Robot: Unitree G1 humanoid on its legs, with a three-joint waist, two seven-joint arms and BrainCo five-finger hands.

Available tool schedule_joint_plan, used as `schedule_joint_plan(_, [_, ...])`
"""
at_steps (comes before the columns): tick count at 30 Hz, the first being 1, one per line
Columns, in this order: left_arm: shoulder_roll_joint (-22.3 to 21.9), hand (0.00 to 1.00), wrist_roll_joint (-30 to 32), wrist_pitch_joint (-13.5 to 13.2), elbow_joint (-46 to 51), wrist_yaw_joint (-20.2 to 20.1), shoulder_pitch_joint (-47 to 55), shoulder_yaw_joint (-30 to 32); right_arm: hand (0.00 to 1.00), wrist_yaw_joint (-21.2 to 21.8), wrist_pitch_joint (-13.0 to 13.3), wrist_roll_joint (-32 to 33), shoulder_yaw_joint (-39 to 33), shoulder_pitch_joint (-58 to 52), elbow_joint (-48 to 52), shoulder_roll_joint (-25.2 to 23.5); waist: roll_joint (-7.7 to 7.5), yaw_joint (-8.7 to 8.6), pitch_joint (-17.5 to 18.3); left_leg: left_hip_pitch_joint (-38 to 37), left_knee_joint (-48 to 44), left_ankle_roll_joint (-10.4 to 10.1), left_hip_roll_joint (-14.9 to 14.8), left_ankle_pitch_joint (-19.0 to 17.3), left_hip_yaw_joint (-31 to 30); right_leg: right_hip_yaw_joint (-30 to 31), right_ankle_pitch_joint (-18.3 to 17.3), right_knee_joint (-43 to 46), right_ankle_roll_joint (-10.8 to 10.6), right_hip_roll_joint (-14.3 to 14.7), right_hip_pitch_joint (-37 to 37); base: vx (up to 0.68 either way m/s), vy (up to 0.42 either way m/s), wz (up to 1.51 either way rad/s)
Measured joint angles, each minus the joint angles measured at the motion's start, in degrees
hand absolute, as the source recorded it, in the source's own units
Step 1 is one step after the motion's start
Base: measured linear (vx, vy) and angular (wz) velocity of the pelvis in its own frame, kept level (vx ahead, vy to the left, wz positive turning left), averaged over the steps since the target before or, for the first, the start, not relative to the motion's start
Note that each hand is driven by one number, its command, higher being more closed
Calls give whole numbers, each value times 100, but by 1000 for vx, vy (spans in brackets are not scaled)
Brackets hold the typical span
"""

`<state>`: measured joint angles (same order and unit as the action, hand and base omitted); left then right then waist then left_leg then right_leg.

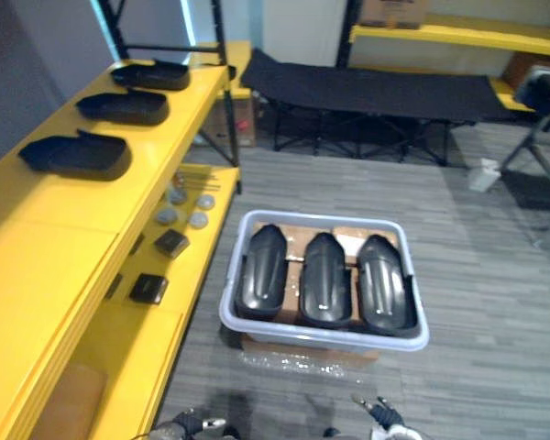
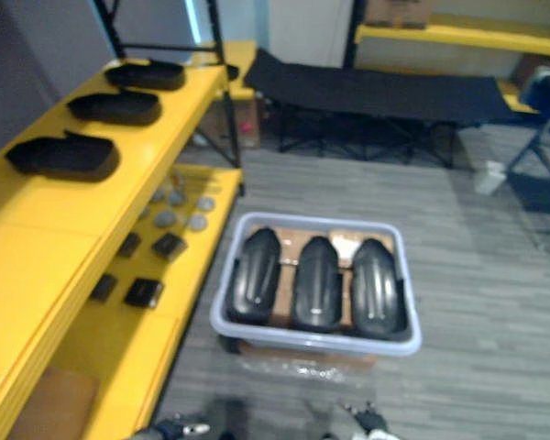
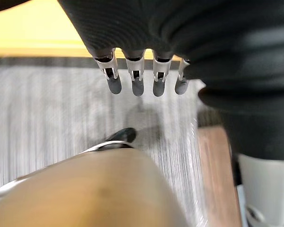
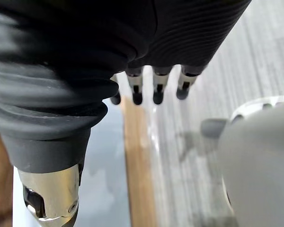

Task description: Walk over and take plastic housings, then place them on the shelf

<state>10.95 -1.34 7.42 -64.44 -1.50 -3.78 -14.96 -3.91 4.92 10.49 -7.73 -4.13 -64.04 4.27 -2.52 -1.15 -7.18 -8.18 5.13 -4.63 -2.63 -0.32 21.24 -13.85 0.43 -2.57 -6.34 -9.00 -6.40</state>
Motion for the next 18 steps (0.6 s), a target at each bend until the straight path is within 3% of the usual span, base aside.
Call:
schedule_joint_plan(1, [-64,0,-6,-9,-1,-7,-67,-18,0,3,-5,1,-13,-23,-2,9,2,-9,22,7,0,1,0,-17,30,49,9,-2,-9,5,41,17,8,-28])
schedule_joint_plan(2, [-521,0,-507,-56,-189,-101,-520,-654,0,254,-15,-224,-452,-373,-53,-18,74,-288,146,-2,-1,-10,11,-36,-12,269,147,-111,3,17,138,8,2,-10])
schedule_joint_plan(8, [-517,0,-526,-71,-190,-93,-434,-572,0,255,-20,-202,-451,-336,-53,-20,74,-275,152,47,-2,-9,31,-35,-295,136,133,-113,24,1,126,2,-5,7])
schedule_joint_plan(12, [-465,0,-757,-100,-115,58,-90,2,0,266,-133,58,-468,-298,-53,-9,72,-235,153,182,-30,-5,59,-33,-566,-26,166,-121,-13,-25,138,5,2,25])
schedule_joint_plan(15, [-414,0,-981,-107,36,213,230,642,0,388,-130,85,-492,-162,-44,-8,69,-63,151,214,-32,-5,96,-33,-641,-49,210,-165,-8,-54,142,-7,10,6])
schedule_joint_plan(18, [-419,0,-1191,-121,152,438,433,1231,0,786,117,-374,65,71,373,19,46,85,137,267,-34,-3,136,-36,-644,-8,277,-187,-30,-91,231,-31,25,-9])
